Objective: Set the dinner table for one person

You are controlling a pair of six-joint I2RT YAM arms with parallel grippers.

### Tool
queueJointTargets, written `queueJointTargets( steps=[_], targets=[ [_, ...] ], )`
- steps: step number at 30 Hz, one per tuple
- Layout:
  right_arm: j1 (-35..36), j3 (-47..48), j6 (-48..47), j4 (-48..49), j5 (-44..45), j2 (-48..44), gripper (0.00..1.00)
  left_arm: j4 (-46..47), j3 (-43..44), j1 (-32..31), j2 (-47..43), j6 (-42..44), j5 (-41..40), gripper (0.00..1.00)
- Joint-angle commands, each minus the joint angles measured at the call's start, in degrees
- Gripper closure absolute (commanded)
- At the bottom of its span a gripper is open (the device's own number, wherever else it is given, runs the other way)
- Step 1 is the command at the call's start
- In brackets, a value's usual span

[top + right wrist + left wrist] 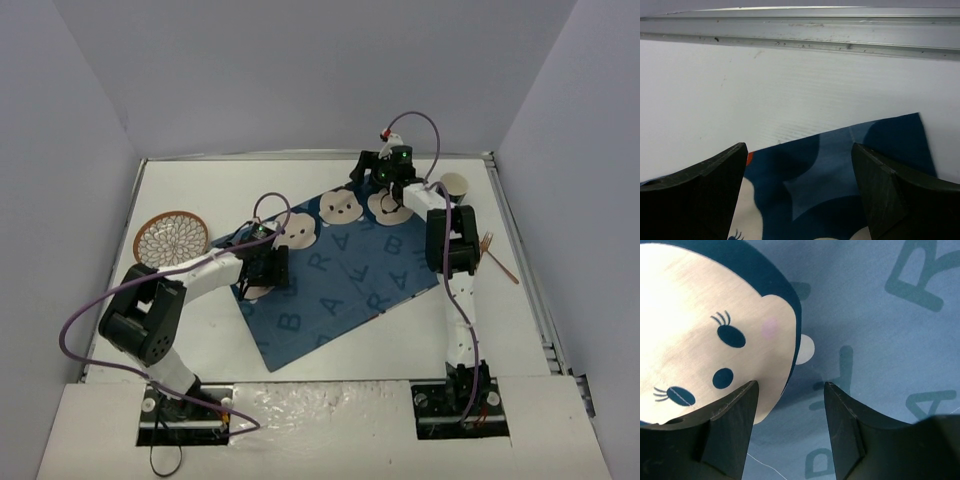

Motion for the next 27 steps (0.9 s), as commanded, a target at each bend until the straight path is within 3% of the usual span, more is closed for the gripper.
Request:
queueJointTargets(
  steps=[1,4,6,10,12,17,21,27],
  targets=[
    [-0.9,6.4,0.4,-0.8,1.4,1.1,0.18,-9.2,-3.7,-0.4,0.6,-1.9,1.0,0.48],
    [-1.0,8.4,-0.1,-2.1,0.5,1.3,0.18,-9.9,-1.6,-0.4,-0.1,-1.7,1.4,0.42],
    [-0.7,9.3,-0.9,-2.9,-0.3,-0.5,0.18,-11.3,2.1,-0.3,-0.5,-1.1,1.6,0.31],
    [0.1,6.9,-3.2,-4.0,0.9,-8.0,0.18,-15.7,14.8,0.1,-0.2,1.4,1.0,0.15],
    [0.5,3.2,-3.5,-4.1,2.2,-12.7,0.18,-17.4,22.3,0.9,0.6,2.7,0.9,0.12],
    [1.3,-11.2,-1.3,-3.3,8.0,-26.3,0.17,-16.8,33.6,3.7,4.0,4.4,1.6,0.10],
    [1.0,-29.1,7.1,-0.6,12.6,-38.2,0.17,-11.4,38.9,7.5,12.0,3.8,6.4,0.11],
    [0.7,-50.8,17.5,3.5,14.7,-48.9,0.16,-8.1,46.3,9.2,23.7,3.3,10.9,0.24]
  ],
)
